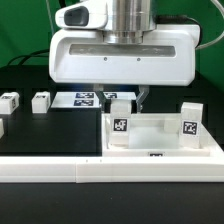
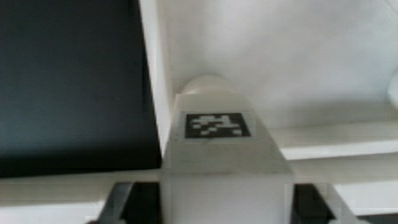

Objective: Assemble square table

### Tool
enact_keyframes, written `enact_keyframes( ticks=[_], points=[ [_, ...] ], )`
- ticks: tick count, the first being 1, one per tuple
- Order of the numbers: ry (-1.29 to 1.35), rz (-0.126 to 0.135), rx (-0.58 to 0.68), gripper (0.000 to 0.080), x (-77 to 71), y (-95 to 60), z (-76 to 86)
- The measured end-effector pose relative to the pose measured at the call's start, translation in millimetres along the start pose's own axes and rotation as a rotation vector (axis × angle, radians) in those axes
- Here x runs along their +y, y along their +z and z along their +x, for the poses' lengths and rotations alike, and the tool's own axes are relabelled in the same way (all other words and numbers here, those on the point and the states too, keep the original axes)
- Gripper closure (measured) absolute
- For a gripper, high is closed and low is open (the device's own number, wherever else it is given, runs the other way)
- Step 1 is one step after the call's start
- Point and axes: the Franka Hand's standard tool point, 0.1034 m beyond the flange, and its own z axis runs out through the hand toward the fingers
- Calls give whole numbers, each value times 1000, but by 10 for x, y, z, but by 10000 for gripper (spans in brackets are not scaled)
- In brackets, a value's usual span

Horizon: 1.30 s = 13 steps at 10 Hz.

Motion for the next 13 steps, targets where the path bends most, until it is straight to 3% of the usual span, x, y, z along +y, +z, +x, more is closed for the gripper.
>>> enact_keyframes(
  ticks=[10, 13],
  points=[
    [911, -4, 6, 508, 12, 12, -18],
    [1010, 7, -1, 499, 15, 13, -17]
  ],
)
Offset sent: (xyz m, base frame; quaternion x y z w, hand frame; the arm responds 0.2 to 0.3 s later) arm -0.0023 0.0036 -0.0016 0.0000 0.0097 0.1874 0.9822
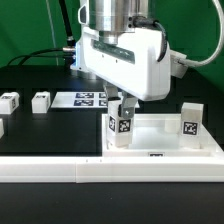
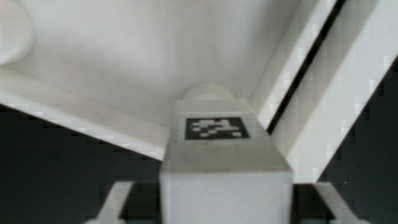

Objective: Assemble square table

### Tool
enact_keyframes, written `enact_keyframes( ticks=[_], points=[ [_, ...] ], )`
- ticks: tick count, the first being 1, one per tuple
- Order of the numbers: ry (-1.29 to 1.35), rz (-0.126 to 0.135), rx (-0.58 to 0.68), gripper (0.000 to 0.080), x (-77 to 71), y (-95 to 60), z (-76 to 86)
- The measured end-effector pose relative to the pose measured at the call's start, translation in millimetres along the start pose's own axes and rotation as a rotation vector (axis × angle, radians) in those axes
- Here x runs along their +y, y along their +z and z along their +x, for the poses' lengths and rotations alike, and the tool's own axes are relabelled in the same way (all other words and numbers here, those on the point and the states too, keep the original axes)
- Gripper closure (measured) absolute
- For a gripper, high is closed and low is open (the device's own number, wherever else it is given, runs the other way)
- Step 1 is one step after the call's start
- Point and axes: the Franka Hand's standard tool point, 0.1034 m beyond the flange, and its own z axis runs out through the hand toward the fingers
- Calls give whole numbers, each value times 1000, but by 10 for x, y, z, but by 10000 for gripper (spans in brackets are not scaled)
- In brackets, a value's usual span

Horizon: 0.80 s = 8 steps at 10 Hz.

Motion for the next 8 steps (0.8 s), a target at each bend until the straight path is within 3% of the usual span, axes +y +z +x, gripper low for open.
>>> enact_keyframes(
  ticks=[1, 3, 8],
  points=[
    [-20, 0, 0, 499, -2, 0, -6],
    [-114, -3, -3, 189, -6, -6, -10],
    [-562, 21, 16, 151, -18, -1, 50]
  ],
)
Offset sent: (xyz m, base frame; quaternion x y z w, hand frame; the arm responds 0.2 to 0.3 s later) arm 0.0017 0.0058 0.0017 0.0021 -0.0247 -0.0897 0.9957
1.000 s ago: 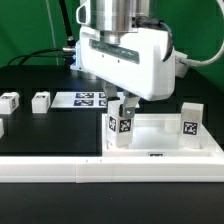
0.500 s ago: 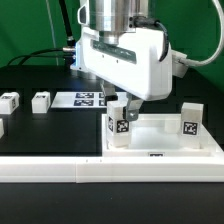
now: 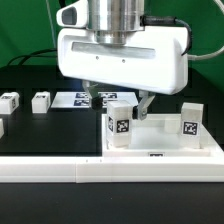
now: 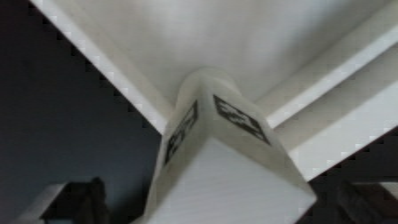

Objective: Assemble square table

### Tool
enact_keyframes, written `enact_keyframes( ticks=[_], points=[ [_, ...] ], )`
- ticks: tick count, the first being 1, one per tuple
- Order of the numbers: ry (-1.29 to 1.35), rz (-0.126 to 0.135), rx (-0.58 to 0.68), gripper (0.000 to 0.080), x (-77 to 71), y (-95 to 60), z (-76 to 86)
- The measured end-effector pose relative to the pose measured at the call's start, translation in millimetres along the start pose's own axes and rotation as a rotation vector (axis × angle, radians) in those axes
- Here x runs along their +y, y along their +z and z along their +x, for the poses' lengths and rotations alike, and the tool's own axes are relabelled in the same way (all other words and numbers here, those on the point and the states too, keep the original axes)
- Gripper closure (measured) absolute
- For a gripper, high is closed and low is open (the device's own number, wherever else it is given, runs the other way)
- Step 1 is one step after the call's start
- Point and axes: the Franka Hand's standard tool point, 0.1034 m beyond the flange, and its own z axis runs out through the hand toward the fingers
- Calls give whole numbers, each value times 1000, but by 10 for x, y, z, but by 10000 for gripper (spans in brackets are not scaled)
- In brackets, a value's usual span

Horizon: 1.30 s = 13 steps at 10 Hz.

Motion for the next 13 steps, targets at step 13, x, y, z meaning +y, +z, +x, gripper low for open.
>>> enact_keyframes(
  ticks=[13],
  points=[
    [-728, -1, 0, 248, -44, -1, -26]
  ],
)
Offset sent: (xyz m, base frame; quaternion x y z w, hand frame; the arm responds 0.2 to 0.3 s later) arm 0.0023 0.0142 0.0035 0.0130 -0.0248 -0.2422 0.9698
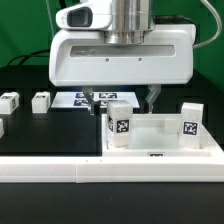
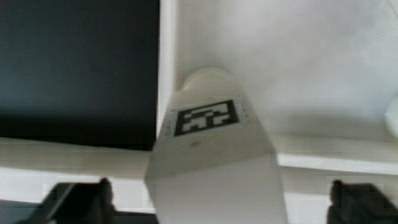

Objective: Assemble square table

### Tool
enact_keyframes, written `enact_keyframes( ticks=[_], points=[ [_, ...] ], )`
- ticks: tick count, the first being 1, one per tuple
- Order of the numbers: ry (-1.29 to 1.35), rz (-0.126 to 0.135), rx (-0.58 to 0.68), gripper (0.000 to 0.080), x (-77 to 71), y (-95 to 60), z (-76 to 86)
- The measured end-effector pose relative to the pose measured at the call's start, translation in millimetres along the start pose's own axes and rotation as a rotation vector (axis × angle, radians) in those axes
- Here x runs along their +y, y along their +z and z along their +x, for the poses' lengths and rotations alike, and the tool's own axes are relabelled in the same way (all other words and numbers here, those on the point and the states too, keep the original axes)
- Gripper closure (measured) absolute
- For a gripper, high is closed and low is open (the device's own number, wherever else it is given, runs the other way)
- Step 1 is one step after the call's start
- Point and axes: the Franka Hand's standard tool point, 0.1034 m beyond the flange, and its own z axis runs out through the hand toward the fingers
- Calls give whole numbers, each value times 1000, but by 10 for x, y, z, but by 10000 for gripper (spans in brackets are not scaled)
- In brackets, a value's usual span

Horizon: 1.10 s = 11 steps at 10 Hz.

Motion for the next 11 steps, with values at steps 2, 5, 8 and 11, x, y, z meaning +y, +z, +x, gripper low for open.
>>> enact_keyframes(
  ticks=[2, 5, 8, 11],
  points=[
    [0, 0, 0, 430, 1, 0, 0],
    [31, 1, 0, 509, 2, 0, 0],
    [204, 1, 1, 509, 63, 2, -5],
    [436, 2, 1, 509, 39, 0, -1]
  ],
)
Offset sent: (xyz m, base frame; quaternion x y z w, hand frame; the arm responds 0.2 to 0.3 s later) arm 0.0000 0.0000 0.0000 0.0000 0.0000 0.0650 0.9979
